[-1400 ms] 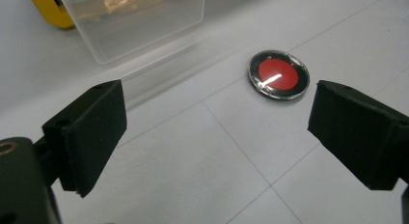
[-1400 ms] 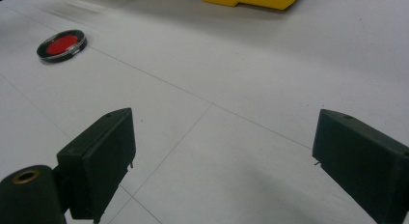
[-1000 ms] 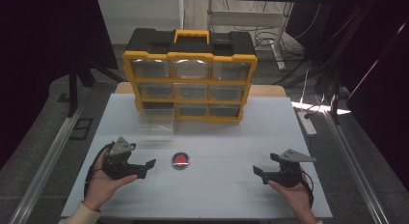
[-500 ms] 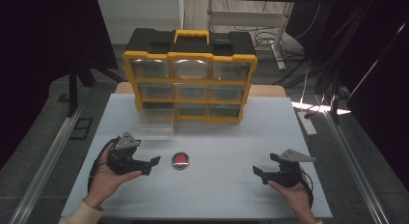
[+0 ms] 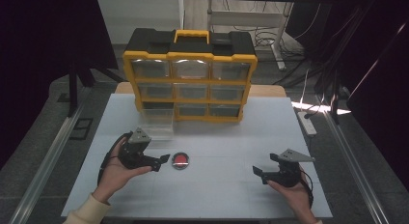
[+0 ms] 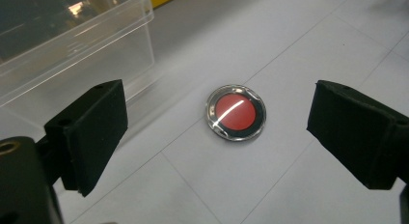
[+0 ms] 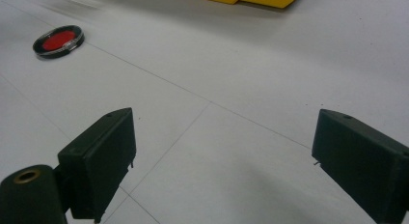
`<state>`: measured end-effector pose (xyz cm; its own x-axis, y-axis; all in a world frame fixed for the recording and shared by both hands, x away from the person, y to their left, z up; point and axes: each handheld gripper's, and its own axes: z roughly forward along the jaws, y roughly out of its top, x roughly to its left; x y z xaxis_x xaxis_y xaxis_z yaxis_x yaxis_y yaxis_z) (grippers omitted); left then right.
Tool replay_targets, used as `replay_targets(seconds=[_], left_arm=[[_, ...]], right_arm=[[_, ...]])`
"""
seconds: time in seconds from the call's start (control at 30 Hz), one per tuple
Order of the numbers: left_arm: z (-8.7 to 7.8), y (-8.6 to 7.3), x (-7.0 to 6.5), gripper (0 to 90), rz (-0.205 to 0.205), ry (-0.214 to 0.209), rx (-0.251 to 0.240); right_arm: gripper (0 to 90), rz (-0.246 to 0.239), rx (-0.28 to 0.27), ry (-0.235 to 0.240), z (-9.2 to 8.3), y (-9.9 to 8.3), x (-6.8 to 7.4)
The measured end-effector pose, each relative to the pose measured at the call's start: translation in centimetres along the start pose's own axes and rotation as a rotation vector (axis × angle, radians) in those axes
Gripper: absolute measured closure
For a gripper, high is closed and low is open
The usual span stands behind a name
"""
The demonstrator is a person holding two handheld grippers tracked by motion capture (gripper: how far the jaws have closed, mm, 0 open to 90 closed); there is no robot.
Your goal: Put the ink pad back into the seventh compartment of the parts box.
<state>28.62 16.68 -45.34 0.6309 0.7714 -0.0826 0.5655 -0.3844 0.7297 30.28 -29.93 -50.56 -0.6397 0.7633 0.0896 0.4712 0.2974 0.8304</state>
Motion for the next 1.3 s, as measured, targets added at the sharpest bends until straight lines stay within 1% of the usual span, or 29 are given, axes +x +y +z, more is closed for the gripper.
replay_targets(seconds=[0.13,0.37,0.57,0.9,0.93,1.0,1.03,1.07,1.13,1.17,1.3], left_arm=[[0.9,0.3,-0.2,8.0,0.001,-0.012,0.018],[2.6,0.8,-0.6,7.8,0.016,-0.029,0.054],[3.7,1.4,-0.8,7.9,0.024,-0.048,0.084],[5.6,2.0,-1.1,7.7,0.029,-0.061,0.135],[5.6,2.0,-1.1,7.7,0.029,-0.061,0.135],[6.3,2.1,-1.2,7.4,0.037,-0.066,0.156],[6.5,2.1,-1.3,7.3,0.031,-0.064,0.159],[6.7,2.2,-1.3,7.2,0.038,-0.066,0.168],[7.1,2.2,-1.4,6.6,0.038,-0.064,0.178],[7.3,2.2,-1.4,6.8,0.044,-0.066,0.190],[8.2,2.1,-1.7,6.5,0.045,-0.065,0.225]], right_arm=[[8.6,0.001,0.000,-0.001,0.0,0.0,0.0],[8.5,0.005,0.000,-0.001,0.0,0.0,-0.1],[8.6,0.008,0.001,-0.002,0.0,0.0,-0.1],[8.6,0.007,0.004,-0.007,0.0,-0.1,-0.2],[8.6,0.006,0.006,-0.008,0.0,-0.1,-0.2],[8.6,0.005,0.006,-0.008,0.0,-0.1,-0.2],[8.6,0.004,0.006,-0.009,0.0,-0.1,-0.2],[8.6,0.004,0.006,-0.009,0.0,-0.1,-0.2],[8.6,0.004,0.005,-0.010,0.0,-0.1,-0.2],[8.6,0.005,0.006,-0.010,0.0,-0.1,-0.3],[8.6,0.006,0.010,-0.010,0.1,-0.1,-0.3]])
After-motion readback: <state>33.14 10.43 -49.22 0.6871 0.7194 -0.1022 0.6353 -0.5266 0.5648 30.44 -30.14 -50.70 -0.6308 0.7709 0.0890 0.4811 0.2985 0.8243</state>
